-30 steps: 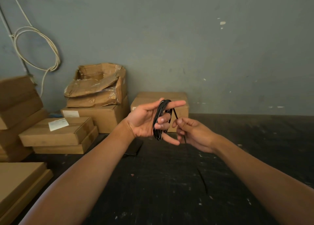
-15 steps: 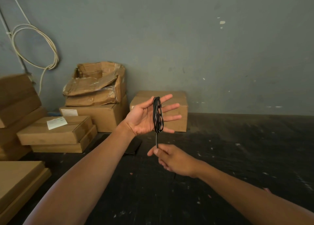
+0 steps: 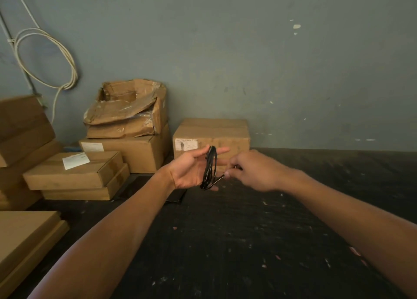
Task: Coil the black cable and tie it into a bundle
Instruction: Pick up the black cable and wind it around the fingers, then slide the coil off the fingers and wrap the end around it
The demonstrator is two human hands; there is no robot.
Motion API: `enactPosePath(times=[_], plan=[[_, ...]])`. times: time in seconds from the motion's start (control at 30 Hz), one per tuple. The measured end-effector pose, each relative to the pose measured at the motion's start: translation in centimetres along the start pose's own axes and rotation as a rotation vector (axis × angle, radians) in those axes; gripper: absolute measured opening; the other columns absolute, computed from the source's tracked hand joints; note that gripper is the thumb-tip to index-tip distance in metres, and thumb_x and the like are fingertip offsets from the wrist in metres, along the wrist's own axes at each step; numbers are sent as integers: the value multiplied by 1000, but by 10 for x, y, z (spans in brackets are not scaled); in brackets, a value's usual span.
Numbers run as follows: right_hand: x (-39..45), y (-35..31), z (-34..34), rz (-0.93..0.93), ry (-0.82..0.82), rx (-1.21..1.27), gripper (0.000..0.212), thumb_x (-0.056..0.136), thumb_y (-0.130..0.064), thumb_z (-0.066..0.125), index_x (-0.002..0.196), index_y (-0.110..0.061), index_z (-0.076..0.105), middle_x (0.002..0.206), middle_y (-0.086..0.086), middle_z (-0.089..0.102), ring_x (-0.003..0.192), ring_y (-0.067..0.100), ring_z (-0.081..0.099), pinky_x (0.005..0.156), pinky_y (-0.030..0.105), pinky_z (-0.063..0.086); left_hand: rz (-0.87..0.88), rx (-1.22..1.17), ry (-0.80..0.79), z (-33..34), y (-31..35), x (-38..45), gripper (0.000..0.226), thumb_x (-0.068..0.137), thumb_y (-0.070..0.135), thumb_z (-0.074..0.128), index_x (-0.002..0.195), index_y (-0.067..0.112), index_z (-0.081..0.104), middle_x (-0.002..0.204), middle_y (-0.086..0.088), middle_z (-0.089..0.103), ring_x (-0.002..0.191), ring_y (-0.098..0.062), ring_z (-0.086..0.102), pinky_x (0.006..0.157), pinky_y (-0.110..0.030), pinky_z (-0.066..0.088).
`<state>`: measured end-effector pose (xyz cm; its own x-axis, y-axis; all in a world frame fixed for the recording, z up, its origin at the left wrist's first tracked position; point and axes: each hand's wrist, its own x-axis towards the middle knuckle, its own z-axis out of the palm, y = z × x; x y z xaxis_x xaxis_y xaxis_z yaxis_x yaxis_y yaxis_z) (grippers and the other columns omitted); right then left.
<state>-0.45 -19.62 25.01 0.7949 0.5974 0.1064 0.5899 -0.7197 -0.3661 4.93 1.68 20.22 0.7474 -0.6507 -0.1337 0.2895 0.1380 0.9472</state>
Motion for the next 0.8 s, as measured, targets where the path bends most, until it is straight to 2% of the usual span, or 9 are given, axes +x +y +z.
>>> enactPosePath(times=[0.1, 0.17, 0.23, 0.3, 0.37, 0.47, 0.53, 0.63, 0.8], plan=[[8, -2, -21, -39, 60, -147, 14, 94, -35, 58, 84, -28, 66, 66, -15, 60, 58, 0, 54, 53, 20, 41, -107, 89, -63, 11, -2, 0, 50, 99, 51, 37, 135, 26, 61, 144, -10, 56, 132, -39, 51, 110, -66, 26], [15, 1, -33, -35, 124, -226, 12, 89, -39, 63, 84, -29, 67, 68, -17, 56, 68, 5, 54, 66, 31, 47, -164, 171, -118, 17, -3, 0, 52, 101, 51, 31, 142, 27, 51, 146, -12, 54, 132, -40, 51, 110, -64, 26], [18, 7, -41, -43, 143, -237, 11, 86, -39, 67, 84, -29, 69, 67, -18, 55, 69, 6, 52, 69, 34, 47, -195, 213, -167, 21, -3, -2, 55, 103, 50, 26, 148, 25, 43, 136, -15, 61, 121, -36, 61, 110, -64, 27], [19, 13, -44, -82, 125, -182, 9, 85, -37, 69, 83, -28, 70, 69, -15, 60, 67, 4, 52, 66, 32, 44, -197, 182, -211, 24, -2, -5, 56, 105, 48, 25, 148, 18, 45, 108, -14, 71, 96, -26, 70, 109, -62, 29], [18, 19, -43, -121, 110, -66, 6, 87, -31, 69, 84, -27, 71, 74, -8, 66, 67, 5, 56, 63, 29, 45, -185, 148, -258, 26, 0, -8, 55, 105, 45, 27, 141, 11, 51, 75, -5, 65, 70, -17, 64, 110, -65, 28], [14, 26, -37, -126, 105, 206, 5, 89, -25, 66, 85, -24, 70, 74, -3, 66, 60, 0, 55, 58, 13, 43, -135, 113, -312, 30, 4, -10, 52, 105, 43, 31, 126, 4, 58, 56, 5, 44, 52, -10, 48, 111, -62, 33], [10, 31, -28, -105, 130, 405, 5, 90, -23, 65, 88, -22, 70, 79, -2, 67, 69, 5, 61, 66, 20, 49, -87, 84, -312, 32, 4, -10, 48, 104, 42, 33, 110, 5, 63, 51, 7, 34, 47, -8, 42, 105, -55, 43], [7, 35, -5, -55, 255, 680, 7, 90, -23, 65, 93, -19, 69, 92, 1, 72, 84, 13, 65, 77, 32, 52, -7, 27, -274, 36, 2, -7, 45, 102, 41, 33, 86, 10, 62, 50, 6, 25, 42, -7, 38, 84, -39, 53], [5, 26, 31, -5, 417, 1135, 18, 94, -17, 58, 105, -17, 73, 106, 6, 74, 102, 23, 66, 94, 43, 52, 54, -121, -256, 40, 0, -3, 48, 101, 36, 30, 68, 11, 54, 44, 6, 24, 38, -10, 22, 60, -30, 44]])
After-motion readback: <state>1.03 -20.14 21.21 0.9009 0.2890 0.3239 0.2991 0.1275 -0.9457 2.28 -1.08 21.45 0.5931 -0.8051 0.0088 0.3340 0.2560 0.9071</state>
